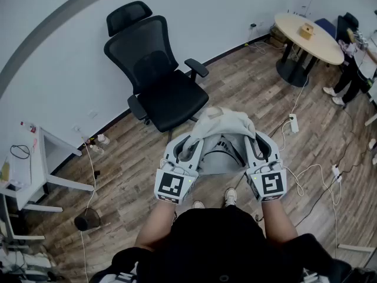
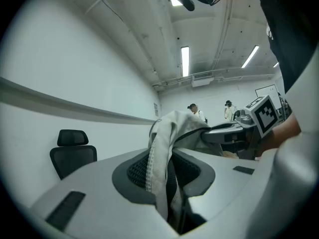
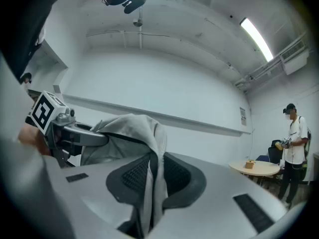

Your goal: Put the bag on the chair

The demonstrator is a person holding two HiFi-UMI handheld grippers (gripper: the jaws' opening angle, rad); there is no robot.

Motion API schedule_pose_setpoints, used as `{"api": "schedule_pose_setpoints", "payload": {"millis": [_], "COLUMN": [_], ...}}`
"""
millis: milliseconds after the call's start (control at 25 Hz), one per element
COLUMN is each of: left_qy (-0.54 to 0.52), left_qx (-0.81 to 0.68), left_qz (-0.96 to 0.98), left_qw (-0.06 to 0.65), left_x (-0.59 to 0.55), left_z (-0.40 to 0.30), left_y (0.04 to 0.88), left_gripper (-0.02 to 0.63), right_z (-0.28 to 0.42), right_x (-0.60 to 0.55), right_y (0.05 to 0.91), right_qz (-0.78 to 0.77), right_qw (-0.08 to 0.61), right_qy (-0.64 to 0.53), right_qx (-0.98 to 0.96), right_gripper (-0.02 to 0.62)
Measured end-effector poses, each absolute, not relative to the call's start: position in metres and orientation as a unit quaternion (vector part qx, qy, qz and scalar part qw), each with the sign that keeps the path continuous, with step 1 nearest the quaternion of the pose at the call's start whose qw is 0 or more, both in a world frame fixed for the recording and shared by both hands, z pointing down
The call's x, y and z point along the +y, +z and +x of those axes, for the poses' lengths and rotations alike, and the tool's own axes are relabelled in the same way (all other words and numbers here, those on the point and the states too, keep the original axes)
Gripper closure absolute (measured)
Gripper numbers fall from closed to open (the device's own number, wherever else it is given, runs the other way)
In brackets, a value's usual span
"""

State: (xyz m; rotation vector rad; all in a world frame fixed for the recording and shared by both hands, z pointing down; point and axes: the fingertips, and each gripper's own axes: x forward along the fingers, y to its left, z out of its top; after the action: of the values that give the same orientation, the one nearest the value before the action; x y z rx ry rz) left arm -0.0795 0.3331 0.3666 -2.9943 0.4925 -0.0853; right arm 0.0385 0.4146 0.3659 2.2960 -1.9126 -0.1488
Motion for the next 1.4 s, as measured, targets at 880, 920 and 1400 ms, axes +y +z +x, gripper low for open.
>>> {"api": "schedule_pose_setpoints", "payload": {"millis": [880, 920, 1400], "left_qy": [-0.027, -0.028, -0.019], "left_qx": [0.157, 0.158, 0.195], "left_qz": [-0.986, -0.986, -0.98], "left_qw": [0.045, 0.045, 0.041], "left_x": [0.282, 0.277, 0.206], "left_z": [-0.112, -0.111, -0.08], "left_y": [0.374, 0.375, 0.369], "left_gripper": [0.508, 0.508, 0.506], "right_z": [0.005, 0.007, 0.041], "right_x": [0.364, 0.358, 0.281], "right_y": [0.375, 0.375, 0.362], "right_qz": [0.761, 0.76, 0.726], "right_qw": [0.051, 0.05, 0.052], "right_qy": [-0.04, -0.039, -0.051], "right_qx": [-0.645, -0.647, -0.683], "right_gripper": [0.515, 0.515, 0.515]}}
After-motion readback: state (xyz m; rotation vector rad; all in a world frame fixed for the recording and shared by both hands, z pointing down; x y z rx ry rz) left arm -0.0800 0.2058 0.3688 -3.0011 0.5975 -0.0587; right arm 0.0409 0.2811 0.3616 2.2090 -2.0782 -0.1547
